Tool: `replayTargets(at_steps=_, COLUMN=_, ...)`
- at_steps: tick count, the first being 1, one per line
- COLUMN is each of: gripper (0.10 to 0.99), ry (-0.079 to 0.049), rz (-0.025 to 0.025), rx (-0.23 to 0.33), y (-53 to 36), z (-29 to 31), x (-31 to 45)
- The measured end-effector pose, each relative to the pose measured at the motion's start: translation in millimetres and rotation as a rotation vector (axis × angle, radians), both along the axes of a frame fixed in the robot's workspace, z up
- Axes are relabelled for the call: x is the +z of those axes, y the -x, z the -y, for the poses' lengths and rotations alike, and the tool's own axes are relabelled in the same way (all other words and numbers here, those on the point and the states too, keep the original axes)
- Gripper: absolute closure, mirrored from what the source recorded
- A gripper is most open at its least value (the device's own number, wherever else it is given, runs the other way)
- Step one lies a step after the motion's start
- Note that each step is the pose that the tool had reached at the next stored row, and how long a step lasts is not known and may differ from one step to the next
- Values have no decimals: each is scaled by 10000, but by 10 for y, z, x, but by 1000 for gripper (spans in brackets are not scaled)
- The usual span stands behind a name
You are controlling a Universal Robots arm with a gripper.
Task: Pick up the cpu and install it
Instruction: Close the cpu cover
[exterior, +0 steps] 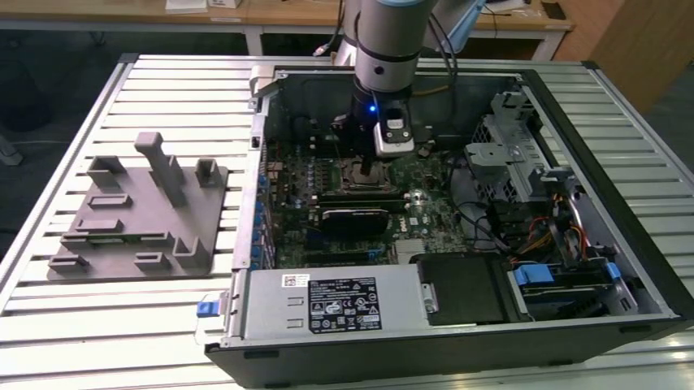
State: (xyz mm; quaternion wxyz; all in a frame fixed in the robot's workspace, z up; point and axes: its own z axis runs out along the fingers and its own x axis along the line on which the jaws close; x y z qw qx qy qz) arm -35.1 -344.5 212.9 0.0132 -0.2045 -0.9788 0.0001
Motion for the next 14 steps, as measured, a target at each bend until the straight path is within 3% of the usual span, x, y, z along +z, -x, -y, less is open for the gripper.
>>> replayTargets(at_steps=11, gripper=980, ry=-245, rz=65, rx=1559, y=0, z=0, x=-4)
replayTargets(at_steps=14, gripper=980, ry=-306, rz=111, rx=1965, y=0, z=0, x=-4)
